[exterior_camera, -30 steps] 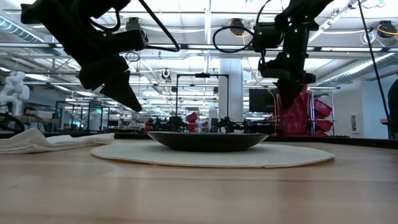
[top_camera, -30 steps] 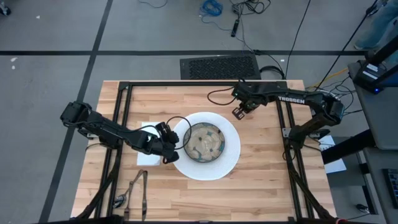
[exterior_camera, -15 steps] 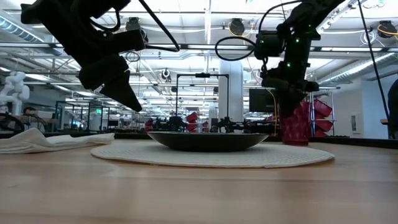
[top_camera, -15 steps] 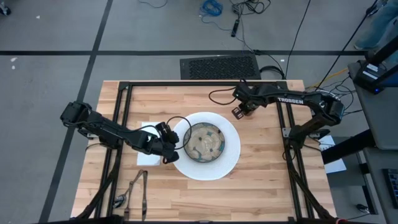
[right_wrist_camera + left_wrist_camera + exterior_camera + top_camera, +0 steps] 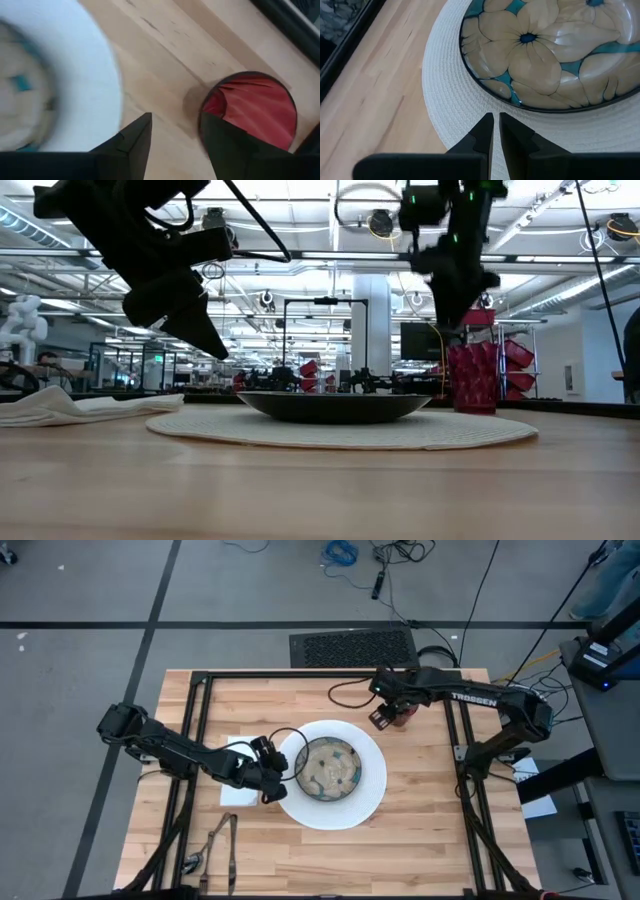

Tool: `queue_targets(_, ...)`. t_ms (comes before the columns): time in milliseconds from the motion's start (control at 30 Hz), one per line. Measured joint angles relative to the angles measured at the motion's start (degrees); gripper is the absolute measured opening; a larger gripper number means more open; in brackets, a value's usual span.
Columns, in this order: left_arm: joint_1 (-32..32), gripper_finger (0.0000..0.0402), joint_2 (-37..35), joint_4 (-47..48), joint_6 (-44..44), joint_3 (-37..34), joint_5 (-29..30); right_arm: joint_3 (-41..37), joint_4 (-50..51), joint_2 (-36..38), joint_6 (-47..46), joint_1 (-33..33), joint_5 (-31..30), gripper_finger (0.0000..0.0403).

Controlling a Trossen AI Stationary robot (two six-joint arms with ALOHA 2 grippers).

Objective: Set table place
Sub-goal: Put the black knife to the right of the white placemat

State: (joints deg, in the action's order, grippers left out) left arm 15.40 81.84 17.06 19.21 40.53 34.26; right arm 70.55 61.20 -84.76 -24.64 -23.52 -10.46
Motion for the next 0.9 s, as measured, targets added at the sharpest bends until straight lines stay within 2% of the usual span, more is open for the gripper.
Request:
queue_targets(133, 0.0, 0.0018, 0.0, 0.0, -0.2, 0.0, 0.0, 7.8, 4.4, 0.0, -2.8, 5.7, -0.1, 0.0164)
queue_targets(233, 0.0, 0.0018, 0.0, 0.0, -0.2, 0.0, -1.5, 11.6, 3.6, 0.1, -4.3, 11.6, -1.6, 0.0160)
queue_targets(433, 0.1, 0.0018, 0.0, 0.6, -0.2, 1.0, -9.4, 12.4, -0.5, -0.4, -7.9, 24.7, -11.0, 0.0156)
queue_targets(567, 1.0, 0.0018, 0.0, 2.0, 0.1, 3.4, -16.3, 12.3, -0.9, -2.1, -11.1, 31.7, -14.5, 0.0156)
queue_targets(633, 2.4, 0.0018, 0.0, 4.7, 1.3, 5.0, -17.8, 12.3, -2.0, -3.0, -11.8, 34.6, -16.9, 0.0156)
queue_targets(733, 4.8, 0.0018, 0.0, 11.1, 2.9, 8.6, -17.9, 11.1, -5.8, -5.0, -12.0, 38.2, -25.0, 0.0156)
queue_targets(833, 7.3, 0.0018, 0.0, 19.1, 3.1, 11.7, -18.3, 7.9, -12.2, -7.3, -11.0, 40.2, -31.5, 0.0156)
queue_targets(900, 8.6, 0.0018, 0.0, 23.7, 5.4, 13.3, -20.8, 5.4, -17.9, -9.1, -10.3, 40.8, -33.8, 0.0156)
